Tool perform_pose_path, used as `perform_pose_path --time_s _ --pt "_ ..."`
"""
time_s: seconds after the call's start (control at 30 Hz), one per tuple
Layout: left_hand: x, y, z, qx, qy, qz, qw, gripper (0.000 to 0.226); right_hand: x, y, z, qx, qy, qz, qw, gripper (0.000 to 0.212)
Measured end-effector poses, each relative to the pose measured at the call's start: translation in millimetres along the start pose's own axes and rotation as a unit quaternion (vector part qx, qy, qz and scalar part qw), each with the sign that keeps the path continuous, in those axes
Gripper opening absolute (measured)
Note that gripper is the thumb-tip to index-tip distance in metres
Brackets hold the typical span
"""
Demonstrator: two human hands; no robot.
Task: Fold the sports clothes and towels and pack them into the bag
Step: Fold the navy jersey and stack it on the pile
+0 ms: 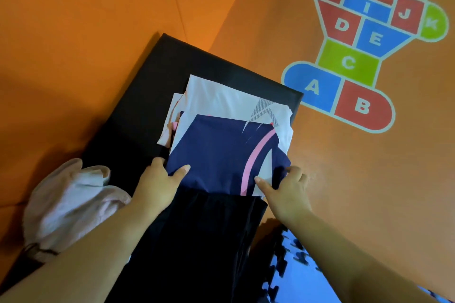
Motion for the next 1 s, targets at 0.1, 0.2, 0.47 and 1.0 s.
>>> perform_pose_path --time_s 0.1,0.2,0.47,1.0 --pt "4 -2 2 -0.003 -0.048 0.007 0.999 0.042 7 5 9 0.033 0.106 -0.016 0.994 0.064" --pt "-1 3 5 -0.004 -0.064 0.021 0.998 0.037 11 13 11 0.048 0.207 -0.010 0.977 0.055" --pt "-16 9 22 0.007 -0.234 -0.059 0.971 0.047 5 11 -10 0.078 0.338 -0.109 0.932 0.021" --pt "-91 20 119 0.282 -0.230 0.017 0.931 0.029 -70 4 -88 -0.246 0.212 0.047 0.945 0.033"
Point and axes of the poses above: each hand's wrist, its own y-axis towards the middle knuckle, its own x-axis out of the palm, z = x × y, the point moved 5 cm from there along y, towards the middle knuckle, and after that the axes turned 13 degrees about -z, right-handed, at the moved point
